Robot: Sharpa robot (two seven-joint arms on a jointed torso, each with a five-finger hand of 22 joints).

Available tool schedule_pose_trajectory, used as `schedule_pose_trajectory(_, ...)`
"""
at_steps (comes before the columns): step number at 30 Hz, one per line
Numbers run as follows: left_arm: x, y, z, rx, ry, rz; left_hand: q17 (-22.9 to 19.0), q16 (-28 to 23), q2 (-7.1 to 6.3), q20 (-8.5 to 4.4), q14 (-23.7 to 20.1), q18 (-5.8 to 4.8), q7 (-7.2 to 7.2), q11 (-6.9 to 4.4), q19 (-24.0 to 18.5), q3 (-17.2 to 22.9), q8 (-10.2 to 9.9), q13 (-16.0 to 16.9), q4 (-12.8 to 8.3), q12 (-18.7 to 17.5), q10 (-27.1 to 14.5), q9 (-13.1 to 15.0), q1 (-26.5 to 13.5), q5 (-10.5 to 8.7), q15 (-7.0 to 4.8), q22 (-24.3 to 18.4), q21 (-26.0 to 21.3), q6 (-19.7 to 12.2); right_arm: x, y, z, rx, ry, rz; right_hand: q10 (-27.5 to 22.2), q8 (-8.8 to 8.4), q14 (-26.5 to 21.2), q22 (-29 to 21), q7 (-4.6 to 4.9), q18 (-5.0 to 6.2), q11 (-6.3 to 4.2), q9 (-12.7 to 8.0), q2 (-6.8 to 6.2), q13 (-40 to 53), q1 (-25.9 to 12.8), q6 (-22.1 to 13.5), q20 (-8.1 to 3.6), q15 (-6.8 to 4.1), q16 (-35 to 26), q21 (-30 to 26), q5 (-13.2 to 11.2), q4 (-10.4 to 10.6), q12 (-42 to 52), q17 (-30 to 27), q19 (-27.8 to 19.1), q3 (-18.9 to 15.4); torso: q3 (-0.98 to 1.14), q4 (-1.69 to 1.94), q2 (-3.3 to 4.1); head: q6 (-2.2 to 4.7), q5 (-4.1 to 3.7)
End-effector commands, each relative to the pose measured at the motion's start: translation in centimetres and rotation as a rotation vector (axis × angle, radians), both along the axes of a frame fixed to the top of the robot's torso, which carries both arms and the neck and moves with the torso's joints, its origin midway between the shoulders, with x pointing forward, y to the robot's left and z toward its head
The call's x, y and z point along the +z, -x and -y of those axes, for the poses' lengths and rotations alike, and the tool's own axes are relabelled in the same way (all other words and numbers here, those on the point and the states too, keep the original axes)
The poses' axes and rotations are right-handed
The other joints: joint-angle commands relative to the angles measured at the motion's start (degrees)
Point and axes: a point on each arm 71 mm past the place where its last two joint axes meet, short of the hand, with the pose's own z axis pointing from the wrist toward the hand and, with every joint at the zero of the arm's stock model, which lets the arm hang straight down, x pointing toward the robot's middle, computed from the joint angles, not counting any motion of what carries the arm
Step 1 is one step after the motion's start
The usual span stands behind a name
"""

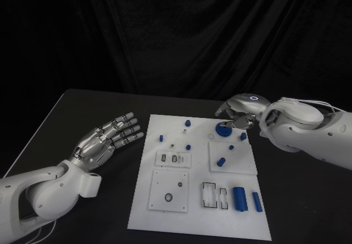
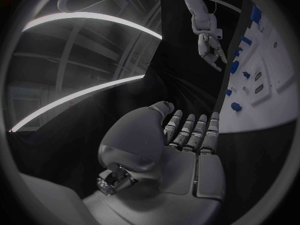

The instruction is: Assemble the parts on the task board

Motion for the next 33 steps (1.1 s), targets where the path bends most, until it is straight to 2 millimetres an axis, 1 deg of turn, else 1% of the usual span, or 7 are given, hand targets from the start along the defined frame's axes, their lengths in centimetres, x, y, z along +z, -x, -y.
schedule_pose_trajectory(1,1.3,0.1,-0.5,0.058,0.112,0.157,0.07,0.42,-0.08,-0.10,0.08,-0.34,0.37,0.30,0.33,0.46,-0.07,-0.02,0.09,-0.05,-0.17,-0.01,-0.60,0.05,0.34,-0.06,0.00,-0.15,-0.2,0.0,0.9,-0.069,0.005,-0.011,16.85,-0.16,5.39,4.54,-0.22,-2.17,-0.19,-0.41,0.26,17.30,-3.02,0.79,-0.18,-0.05,7.59,3.08,-1.59,2.15,7.66,14.01,2.92,-1.54,-0.14,-0.14,-0.08,-0.22,-0.07)
schedule_pose_trajectory(3,1.3,0.1,-0.5,0.057,0.113,0.157,0.07,0.42,-0.08,-0.10,0.08,-0.34,0.37,0.30,0.33,0.46,-0.07,-0.02,0.09,-0.05,-0.17,-0.01,-0.60,0.05,0.34,-0.06,0.00,-0.15,-0.4,0.1,1.5,-0.087,0.010,-0.022,21.10,-0.33,7.33,5.49,-0.37,-2.37,-0.38,-0.85,0.42,21.39,-3.59,0.54,-0.31,-0.24,10.24,3.76,-1.70,2.61,8.79,19.32,3.47,-2.23,-0.08,-0.20,-0.02,-0.28,-0.05)
schedule_pose_trajectory(7,1.3,0.1,-0.5,0.057,0.113,0.157,0.07,0.42,-0.08,-0.10,0.08,-0.34,0.37,0.30,0.33,0.46,-0.07,-0.02,0.09,-0.05,-0.17,-0.01,-0.60,0.05,0.34,-0.06,0.00,-0.15,-0.8,0.1,2.0,-0.105,0.016,-0.033,21.52,-0.46,8.40,7.29,-0.58,-2.84,-0.58,-1.42,0.57,21.78,-3.88,0.20,-0.48,-0.39,11.56,5.06,-1.51,2.86,8.88,22.14,4.74,-2.73,0.02,0.03,0.02,-0.45,-0.35)
schedule_pose_trajectory(10,1.3,0.1,-0.4,0.055,0.114,0.156,0.07,0.48,-0.03,-0.09,0.11,-0.38,0.39,0.31,0.33,0.59,-0.07,-0.02,0.10,-0.01,-0.16,-0.01,-0.66,0.07,0.38,-0.06,0.00,-0.13,-1.3,0.1,2.4,-0.119,0.020,-0.044,21.52,-0.39,10.10,9.75,-1.04,-3.53,-1.09,-2.18,0.87,21.78,-3.70,0.28,-0.92,-0.89,13.47,6.88,-0.12,2.66,8.88,26.36,6.63,-2.95,0.01,-0.08,0.01,-0.57,-0.30)
schedule_pose_trajectory(15,1.3,0.0,-0.4,0.054,0.115,0.156,0.09,0.59,-0.03,-0.09,0.19,-0.41,0.41,0.32,0.34,0.67,-0.09,-0.02,0.10,-0.02,-0.17,-0.02,-0.71,0.08,0.43,-0.06,0.01,-0.18,-1.7,0.0,2.7,-0.135,0.027,-0.058,21.52,-0.41,10.18,10.99,-1.43,-3.89,-1.49,-2.84,0.96,21.78,-3.52,0.25,-1.29,-1.27,13.57,7.76,1.07,2.33,8.88,26.59,7.57,-3.05,-0.03,-0.09,-0.03,-0.77,-0.15)
schedule_pose_trajectory(30,1.2,-0.1,-0.4,0.049,0.118,0.155,0.13,0.85,-0.14,-0.07,0.36,-0.53,0.51,0.40,0.36,0.90,-0.10,0.02,0.05,0.16,-0.05,-0.02,-0.88,0.06,0.58,-0.07,0.02,-0.21,-2.5,-0.2,2.6,-0.135,0.028,-0.066,21.52,-0.25,10.07,11.53,-1.90,-4.03,-2.02,-3.68,1.09,21.78,-4.17,0.39,-1.82,-1.83,13.41,8.10,0.94,2.40,8.88,26.24,7.98,-3.59,-0.08,0.00,-0.01,-1.08,-0.59)
schedule_pose_trajectory(33,1.2,-0.1,-0.4,0.048,0.118,0.155,0.13,0.85,-0.14,-0.07,0.36,-0.53,0.51,0.40,0.36,0.90,-0.10,0.02,0.05,0.16,-0.05,-0.02,-0.88,0.06,0.58,-0.07,0.02,-0.21,-2.6,-0.3,2.5,-0.129,0.028,-0.067,21.52,-0.14,10.05,11.56,-1.98,-4.03,-2.09,-3.70,1.11,21.78,-4.38,0.62,-1.88,-1.89,13.37,8.11,0.70,2.51,8.88,26.17,8.00,-3.71,-0.08,-0.06,-0.01,-1.35,-0.63)
